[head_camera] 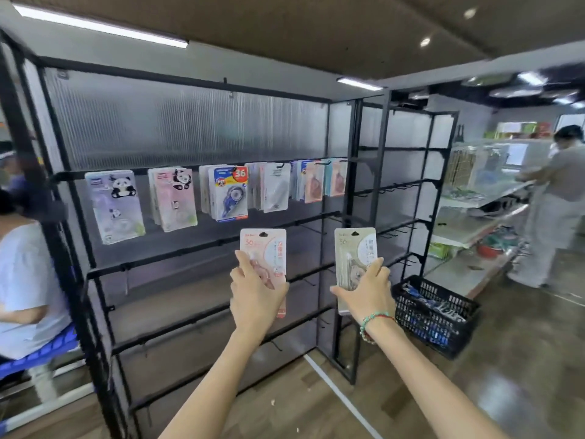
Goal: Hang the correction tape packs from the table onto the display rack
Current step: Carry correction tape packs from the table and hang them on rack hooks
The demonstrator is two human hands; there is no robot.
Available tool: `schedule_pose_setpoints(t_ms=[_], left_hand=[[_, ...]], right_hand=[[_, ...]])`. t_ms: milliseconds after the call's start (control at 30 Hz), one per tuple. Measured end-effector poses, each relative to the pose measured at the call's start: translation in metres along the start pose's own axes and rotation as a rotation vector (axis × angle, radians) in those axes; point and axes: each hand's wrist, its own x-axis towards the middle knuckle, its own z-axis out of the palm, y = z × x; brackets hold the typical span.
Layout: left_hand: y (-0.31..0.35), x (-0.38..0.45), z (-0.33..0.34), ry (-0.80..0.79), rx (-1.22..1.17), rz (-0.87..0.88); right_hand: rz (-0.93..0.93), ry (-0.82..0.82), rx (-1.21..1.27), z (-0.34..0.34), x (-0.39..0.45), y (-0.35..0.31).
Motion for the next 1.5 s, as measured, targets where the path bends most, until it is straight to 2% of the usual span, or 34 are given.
schedule_pose_setpoints(t_ms=[300, 567, 1033, 1233, 1500], left_hand=[[0.07, 0.087, 0.133, -0.101, -0.065, 0.089], [0.102, 0.144, 0.215, -0.119, -0.024, 0.121], [0.168, 0.238, 0.33, 0.162, 0.025, 0.03], [0.186, 0.264, 0.353, 0.292, 0.069, -0.001], [0.195, 0.303, 0.373, 0.359, 0.123, -0.029]], right_hand=[[0.041, 0.055, -0.046, -0.004, 0.136, 0.057], [0.027, 0.067, -0.038, 0.012, 0.236, 0.095], [-0.207, -0.074, 0.063, 0.038, 0.44, 0.139], [-0.32, -0.117, 0.102, 0.049, 0.499, 0.132], [-0.41, -0.146, 0.164, 0.064, 0.554, 0.109]])
